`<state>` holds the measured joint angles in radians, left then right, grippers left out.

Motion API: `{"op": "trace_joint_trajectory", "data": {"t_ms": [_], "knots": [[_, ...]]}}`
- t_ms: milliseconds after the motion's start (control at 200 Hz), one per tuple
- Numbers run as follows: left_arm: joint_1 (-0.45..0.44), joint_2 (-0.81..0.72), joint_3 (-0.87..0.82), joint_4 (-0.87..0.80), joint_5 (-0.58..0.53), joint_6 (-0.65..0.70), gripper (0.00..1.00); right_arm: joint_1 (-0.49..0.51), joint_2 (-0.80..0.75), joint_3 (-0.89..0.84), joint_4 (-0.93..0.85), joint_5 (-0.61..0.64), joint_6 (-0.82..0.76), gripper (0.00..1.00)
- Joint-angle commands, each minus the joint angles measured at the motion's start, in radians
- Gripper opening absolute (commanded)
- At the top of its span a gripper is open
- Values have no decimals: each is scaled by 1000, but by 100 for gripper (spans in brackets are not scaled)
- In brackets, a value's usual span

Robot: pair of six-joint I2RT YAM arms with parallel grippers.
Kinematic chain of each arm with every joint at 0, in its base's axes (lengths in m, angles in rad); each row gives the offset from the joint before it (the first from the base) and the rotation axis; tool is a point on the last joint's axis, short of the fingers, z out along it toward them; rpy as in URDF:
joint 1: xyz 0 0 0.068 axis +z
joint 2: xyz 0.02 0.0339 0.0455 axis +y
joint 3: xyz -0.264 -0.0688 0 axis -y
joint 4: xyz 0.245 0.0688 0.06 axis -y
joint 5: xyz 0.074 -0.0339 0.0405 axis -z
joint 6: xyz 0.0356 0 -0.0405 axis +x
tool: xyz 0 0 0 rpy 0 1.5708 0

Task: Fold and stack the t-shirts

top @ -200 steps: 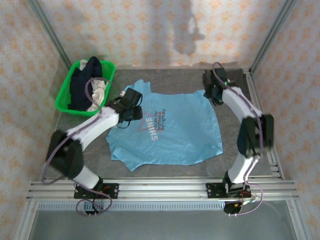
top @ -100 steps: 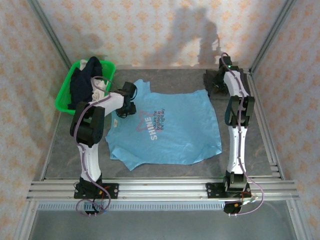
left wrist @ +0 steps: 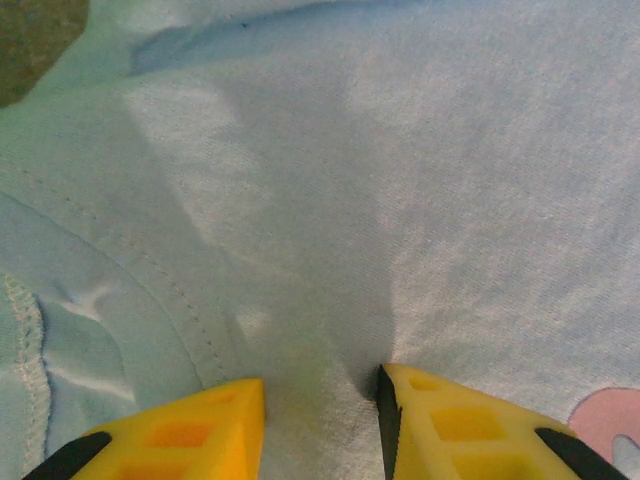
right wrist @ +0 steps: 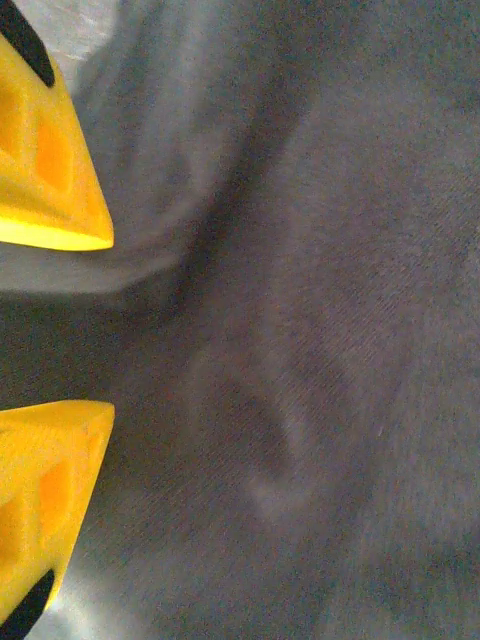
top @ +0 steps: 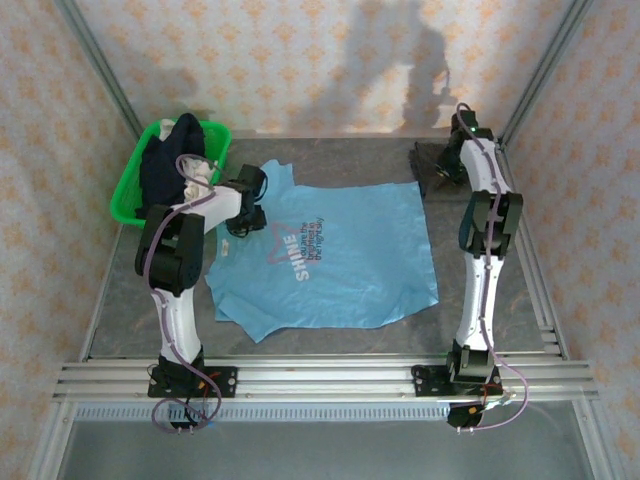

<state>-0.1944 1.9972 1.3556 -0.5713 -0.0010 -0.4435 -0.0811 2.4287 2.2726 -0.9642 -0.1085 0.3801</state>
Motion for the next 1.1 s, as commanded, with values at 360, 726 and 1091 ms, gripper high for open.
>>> {"op": "trace_joint_trajectory", "data": {"t_ms": [360,726,1091], "knots": [[-78,-422,-138,-133,-68,18,53,348,-963,-1158,292,146,115,58],[-148,-1053,-707,-192,-77,-280,56,435,-1459,-1644,149,105,334,56],[-151,-1141,-909,-99,17,-363,56,470,-1263,-1624,321,18,297,53]]}}
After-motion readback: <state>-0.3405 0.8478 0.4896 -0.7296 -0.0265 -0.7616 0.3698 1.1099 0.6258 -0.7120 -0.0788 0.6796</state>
